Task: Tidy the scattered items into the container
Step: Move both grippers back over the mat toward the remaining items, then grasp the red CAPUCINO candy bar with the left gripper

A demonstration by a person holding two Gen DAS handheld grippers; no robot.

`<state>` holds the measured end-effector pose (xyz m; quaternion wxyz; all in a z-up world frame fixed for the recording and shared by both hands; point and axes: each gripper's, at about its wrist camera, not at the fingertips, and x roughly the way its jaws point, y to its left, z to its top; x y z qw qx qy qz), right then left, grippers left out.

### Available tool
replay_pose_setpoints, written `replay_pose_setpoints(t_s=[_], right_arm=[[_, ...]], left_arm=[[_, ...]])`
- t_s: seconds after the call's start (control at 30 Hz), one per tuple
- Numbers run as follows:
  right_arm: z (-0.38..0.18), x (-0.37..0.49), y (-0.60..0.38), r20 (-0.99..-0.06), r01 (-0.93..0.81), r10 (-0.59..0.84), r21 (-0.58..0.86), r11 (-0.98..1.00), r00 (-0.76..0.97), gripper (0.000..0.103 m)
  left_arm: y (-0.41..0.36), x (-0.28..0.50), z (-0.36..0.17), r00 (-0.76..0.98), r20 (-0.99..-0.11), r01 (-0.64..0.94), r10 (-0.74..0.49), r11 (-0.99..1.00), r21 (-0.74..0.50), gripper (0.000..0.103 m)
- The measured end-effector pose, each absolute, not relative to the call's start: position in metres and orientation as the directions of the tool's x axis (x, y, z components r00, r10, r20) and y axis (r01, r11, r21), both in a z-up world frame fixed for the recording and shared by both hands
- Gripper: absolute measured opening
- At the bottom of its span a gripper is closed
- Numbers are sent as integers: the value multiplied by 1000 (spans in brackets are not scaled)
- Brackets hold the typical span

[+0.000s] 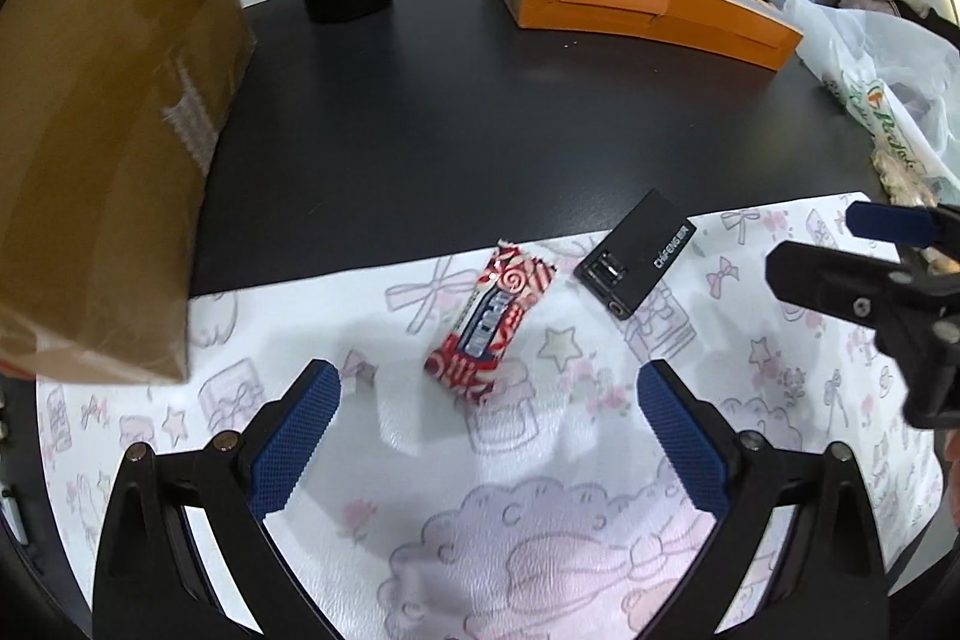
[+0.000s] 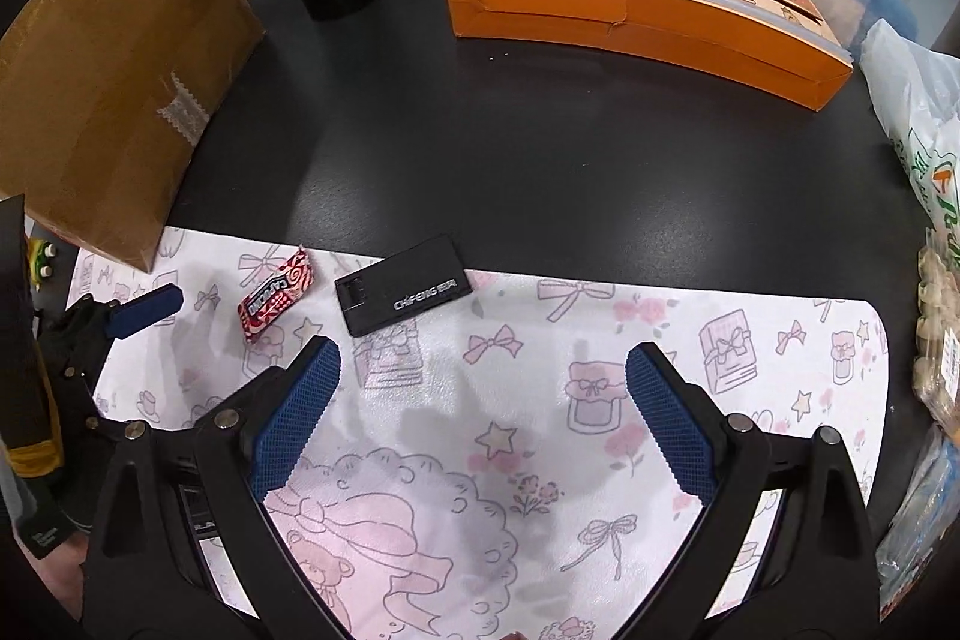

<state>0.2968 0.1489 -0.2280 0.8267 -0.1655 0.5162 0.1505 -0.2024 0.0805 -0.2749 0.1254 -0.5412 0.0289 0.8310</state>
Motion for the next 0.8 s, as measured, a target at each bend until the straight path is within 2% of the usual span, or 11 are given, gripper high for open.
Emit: replay_pose_setpoints(t_s=[0.33,0.53,0.8], right_arm=[[-240,308,157,-910,-428,62,-131,894,410,98],[-255,308,169,-914,-458,51,-152,876,401,97],[-277,310,189,-917,-490,30,-184,852,397,97]], left_arm=[[90,-211,-289,-397,-910,-265,118,-964,-10,59],[83,-215,-287,-404,-907,-245,116,-969,-14,20],[59,-218,-287,-378,-914,-187,150,-979,-84,18]])
